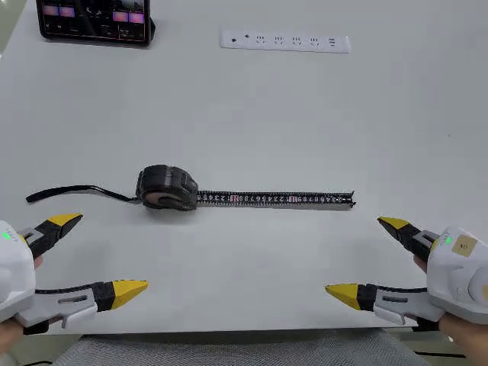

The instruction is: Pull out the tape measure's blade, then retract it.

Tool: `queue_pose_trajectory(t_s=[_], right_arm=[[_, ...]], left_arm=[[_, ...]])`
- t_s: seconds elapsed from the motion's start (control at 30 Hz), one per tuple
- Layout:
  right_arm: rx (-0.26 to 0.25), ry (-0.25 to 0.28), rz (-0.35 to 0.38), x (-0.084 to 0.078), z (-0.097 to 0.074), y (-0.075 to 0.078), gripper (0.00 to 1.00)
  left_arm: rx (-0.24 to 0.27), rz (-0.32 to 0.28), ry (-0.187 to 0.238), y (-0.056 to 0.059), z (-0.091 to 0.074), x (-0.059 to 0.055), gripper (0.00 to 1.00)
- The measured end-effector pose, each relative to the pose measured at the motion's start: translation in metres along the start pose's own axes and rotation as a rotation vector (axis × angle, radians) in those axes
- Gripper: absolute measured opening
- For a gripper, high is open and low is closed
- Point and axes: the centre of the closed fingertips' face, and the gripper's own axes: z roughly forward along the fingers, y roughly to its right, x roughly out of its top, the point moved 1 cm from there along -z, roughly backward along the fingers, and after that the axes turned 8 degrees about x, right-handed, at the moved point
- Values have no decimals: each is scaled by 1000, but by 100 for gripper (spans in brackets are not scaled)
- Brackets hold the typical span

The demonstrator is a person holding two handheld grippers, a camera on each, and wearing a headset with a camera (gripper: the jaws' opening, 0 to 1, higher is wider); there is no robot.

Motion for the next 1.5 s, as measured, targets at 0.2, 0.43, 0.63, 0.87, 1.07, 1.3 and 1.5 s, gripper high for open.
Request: queue_pose_trajectory(t_s=[0.2, 0.43, 0.63, 0.87, 1.07, 1.3, 1.5], right_arm=[[2, 0, -1, 1, 1, 0, 86], [3, 4, -12, 5, 2, 5, 86], [7, -1, -24, 9, 4, 11, 86], [10, -12, -38, 9, 4, 19, 86], [6, -18, -50, 12, 2, 24, 86], [9, -23, -51, 11, 3, 28, 86], [24, -54, -77, 11, 7, 34, 85]], left_arm=[[0, -1, 1, 0, 1, 1, 87], [-7, -2, 8, 2, 6, 7, 87], [-14, 0, 3, 3, 15, 13, 88], [-21, 0, -1, 3, 23, 19, 88], [-13, -5, 3, 0, 27, 24, 88], [-3, -16, 3, -2, 30, 25, 86], [3, -54, 0, -4, 39, 29, 87]])
